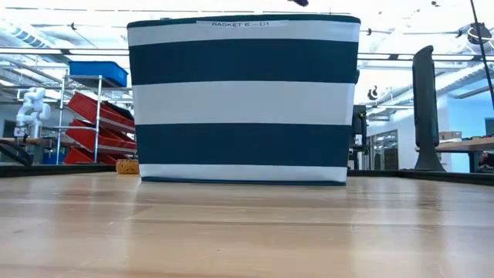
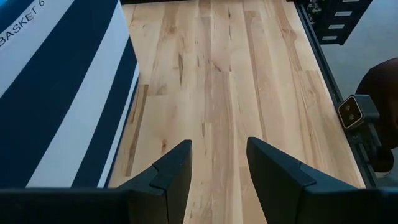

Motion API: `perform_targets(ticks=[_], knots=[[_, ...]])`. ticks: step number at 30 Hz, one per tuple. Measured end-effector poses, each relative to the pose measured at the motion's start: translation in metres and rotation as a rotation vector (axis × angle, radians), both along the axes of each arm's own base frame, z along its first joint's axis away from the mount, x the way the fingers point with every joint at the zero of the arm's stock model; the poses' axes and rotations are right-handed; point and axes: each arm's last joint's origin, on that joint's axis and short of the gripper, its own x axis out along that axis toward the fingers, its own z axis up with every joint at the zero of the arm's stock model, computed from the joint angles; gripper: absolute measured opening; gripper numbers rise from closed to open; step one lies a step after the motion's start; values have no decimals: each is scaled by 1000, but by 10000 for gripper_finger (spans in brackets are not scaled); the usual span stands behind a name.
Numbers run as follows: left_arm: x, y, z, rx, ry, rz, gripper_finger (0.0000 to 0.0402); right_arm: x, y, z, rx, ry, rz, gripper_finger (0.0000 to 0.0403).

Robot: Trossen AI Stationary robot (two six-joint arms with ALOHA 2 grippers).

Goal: Sort clothes
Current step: Put the dark blue sock into the white and blue laundry organizer

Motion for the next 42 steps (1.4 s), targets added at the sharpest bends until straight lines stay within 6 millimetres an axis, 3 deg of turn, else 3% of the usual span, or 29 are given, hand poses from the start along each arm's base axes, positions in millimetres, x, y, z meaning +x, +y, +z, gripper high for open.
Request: perform_targets(ticks=[8, 17, 24, 30, 42], knots=[[0, 0, 0, 7, 3, -4, 164, 17, -53, -38, 78, 203, -200, 2], [0, 0, 0, 9, 4, -5, 164, 33, -81, -82, 123, 446, -282, 2], [0, 0, -1, 11, 6, -5, 164, 26, -89, -97, 174, 589, -329, 2], [0, 0, -1, 12, 7, -4, 164, 25, -87, -102, 233, 641, -265, 7], [0, 0, -1, 12, 7, -5, 164, 25, -84, -100, 212, 636, -250, 129]])
